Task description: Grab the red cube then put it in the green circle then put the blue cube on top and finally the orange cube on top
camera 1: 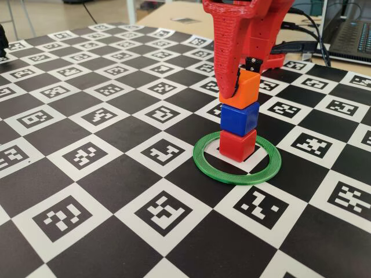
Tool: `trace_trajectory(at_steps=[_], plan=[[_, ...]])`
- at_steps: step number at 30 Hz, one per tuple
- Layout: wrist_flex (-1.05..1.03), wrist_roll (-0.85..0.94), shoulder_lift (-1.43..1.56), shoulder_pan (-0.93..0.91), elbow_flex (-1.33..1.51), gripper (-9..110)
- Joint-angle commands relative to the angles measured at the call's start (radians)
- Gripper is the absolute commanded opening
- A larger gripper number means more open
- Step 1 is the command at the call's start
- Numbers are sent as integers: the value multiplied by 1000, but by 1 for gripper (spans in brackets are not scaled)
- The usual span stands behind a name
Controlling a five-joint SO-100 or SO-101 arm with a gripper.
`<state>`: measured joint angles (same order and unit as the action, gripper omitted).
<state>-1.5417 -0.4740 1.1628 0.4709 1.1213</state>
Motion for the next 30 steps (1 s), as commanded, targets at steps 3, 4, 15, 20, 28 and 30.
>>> trace_trajectory(at_steps=[3, 4, 15, 20, 28, 30], plan=[[6, -5, 81, 21, -11, 26], [5, -5, 83, 25, -11, 27], [-61, -2, 110, 25, -91, 31], [-160, 25, 190, 21, -152, 32], [-209, 127, 434, -78, -64, 28], [-190, 176, 497, -141, -3, 25]])
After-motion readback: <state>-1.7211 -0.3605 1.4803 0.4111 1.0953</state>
